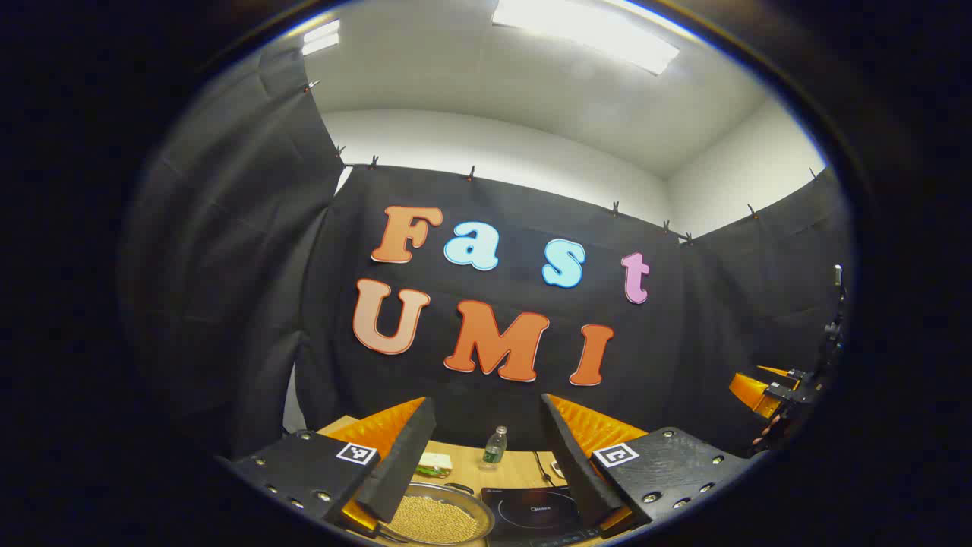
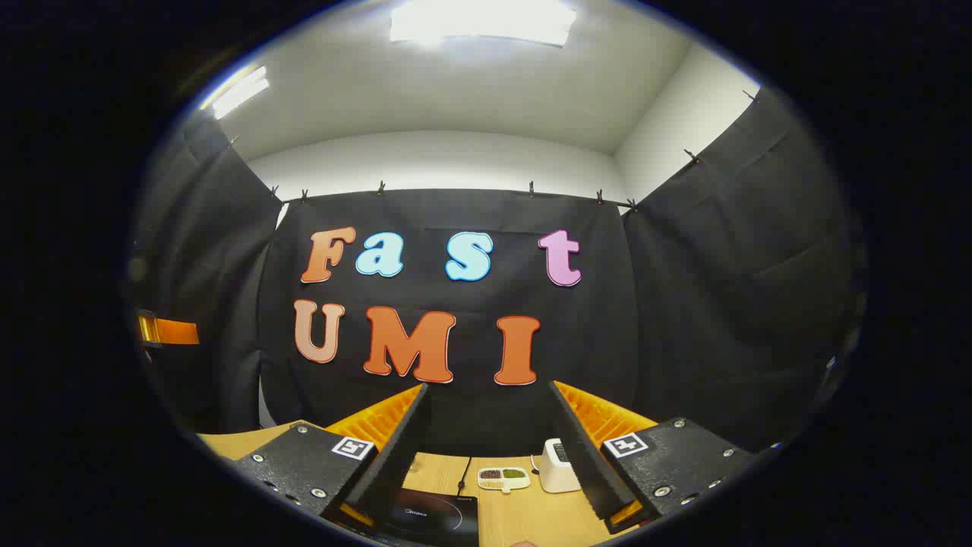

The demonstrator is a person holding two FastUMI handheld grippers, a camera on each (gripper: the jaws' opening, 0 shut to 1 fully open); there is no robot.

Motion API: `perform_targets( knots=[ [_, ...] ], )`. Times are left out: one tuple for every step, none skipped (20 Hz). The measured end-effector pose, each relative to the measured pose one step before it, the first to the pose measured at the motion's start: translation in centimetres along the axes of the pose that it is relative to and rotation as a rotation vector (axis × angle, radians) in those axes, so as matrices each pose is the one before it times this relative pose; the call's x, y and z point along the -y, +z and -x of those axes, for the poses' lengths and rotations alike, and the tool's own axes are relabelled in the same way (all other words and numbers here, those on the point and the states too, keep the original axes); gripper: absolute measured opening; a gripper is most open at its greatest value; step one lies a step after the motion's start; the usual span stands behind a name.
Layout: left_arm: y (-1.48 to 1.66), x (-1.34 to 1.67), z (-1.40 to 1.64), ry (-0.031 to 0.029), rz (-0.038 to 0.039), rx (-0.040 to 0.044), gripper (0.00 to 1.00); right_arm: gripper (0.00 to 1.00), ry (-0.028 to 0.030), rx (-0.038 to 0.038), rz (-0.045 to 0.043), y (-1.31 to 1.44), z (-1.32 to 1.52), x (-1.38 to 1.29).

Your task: First push the handle of the pot to place it horizontally, then grasp the pot with both hands and set it on the induction cooktop.

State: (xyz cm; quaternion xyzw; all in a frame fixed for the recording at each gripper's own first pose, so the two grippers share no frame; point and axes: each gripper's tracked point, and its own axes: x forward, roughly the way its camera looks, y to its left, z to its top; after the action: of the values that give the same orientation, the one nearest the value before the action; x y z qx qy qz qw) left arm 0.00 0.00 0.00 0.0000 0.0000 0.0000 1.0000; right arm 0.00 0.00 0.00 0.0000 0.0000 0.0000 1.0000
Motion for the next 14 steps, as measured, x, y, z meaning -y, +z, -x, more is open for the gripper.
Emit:
perform_targets(
  knots=[
    [-0.535, 0.253, -0.202, -0.01245, 0.00974, -0.02826, 0.87, 0.94, -0.01022, 0.01194, 0.01076, -0.005, -0.234, 0.212],
    [-0.371, -0.206, -0.078, -0.00364, 0.00966, -0.01851, 0.88, 0.94, -0.00977, 0.00604, 0.00748, -0.096, -0.205, 0.356],
    [0.057, -0.271, -0.034, 0.00180, 0.00605, -0.00516, 0.87, 0.94, -0.00125, 0.00184, 0.00029, -0.204, -0.012, -0.008],
    [0.135, -0.174, 0.061, 0.00600, -0.00139, -0.00073, 0.87, 0.94, 0.00214, -0.00138, -0.00771, -0.043, 0.007, -0.152],
    [0.178, -0.295, 0.047, 0.00746, -0.00704, 0.00158, 0.88, 0.94, 0.00525, -0.00326, -0.01251, -0.109, -0.003, -0.157],
    [0.133, 0.017, 0.299, 0.00541, -0.00922, 0.00390, 0.88, 0.94, 0.00697, -0.00208, -0.01363, 0.022, -0.009, -0.128],
    [0.314, -0.186, 0.200, 0.00666, -0.00842, 0.00657, 0.88, 0.94, 0.01015, -0.00022, -0.00770, 0.050, 0.139, -0.256],
    [0.294, 0.030, 0.219, 0.00569, -0.01136, 0.00745, 0.87, 0.94, 0.00708, 0.00219, -0.00197, 0.043, 0.047, -0.096],
    [0.458, 0.065, 0.142, 0.00601, -0.01129, 0.00944, 0.87, 0.94, 0.00581, 0.00557, 0.00622, 0.309, 0.089, -0.098],
    [0.428, 0.197, 0.510, -0.00124, -0.01367, 0.00988, 0.87, 0.94, 0.00020, 0.00914, 0.00794, 0.274, 0.117, -0.037],
    [0.578, 0.226, 0.165, 0.00026, -0.00804, 0.01706, 0.87, 0.94, -0.00225, 0.00905, 0.00081, 0.364, 0.127, 0.007],
    [0.517, 0.335, 0.119, -0.00177, -0.00775, 0.01537, 0.87, 0.94, -0.00068, 0.00882, -0.00475, 0.322, 0.217, -0.097],
    [0.568, 0.357, 0.145, -0.00147, -0.00655, 0.01448, 0.88, 0.94, 0.00137, 0.00766, -0.00479, 0.246, 0.117, -0.117],
    [0.312, 0.357, 0.154, -0.00154, -0.01186, 0.01140, 0.87, 0.94, 0.00466, 0.00604, 0.00049, 0.175, 0.153, -0.183]
  ],
)
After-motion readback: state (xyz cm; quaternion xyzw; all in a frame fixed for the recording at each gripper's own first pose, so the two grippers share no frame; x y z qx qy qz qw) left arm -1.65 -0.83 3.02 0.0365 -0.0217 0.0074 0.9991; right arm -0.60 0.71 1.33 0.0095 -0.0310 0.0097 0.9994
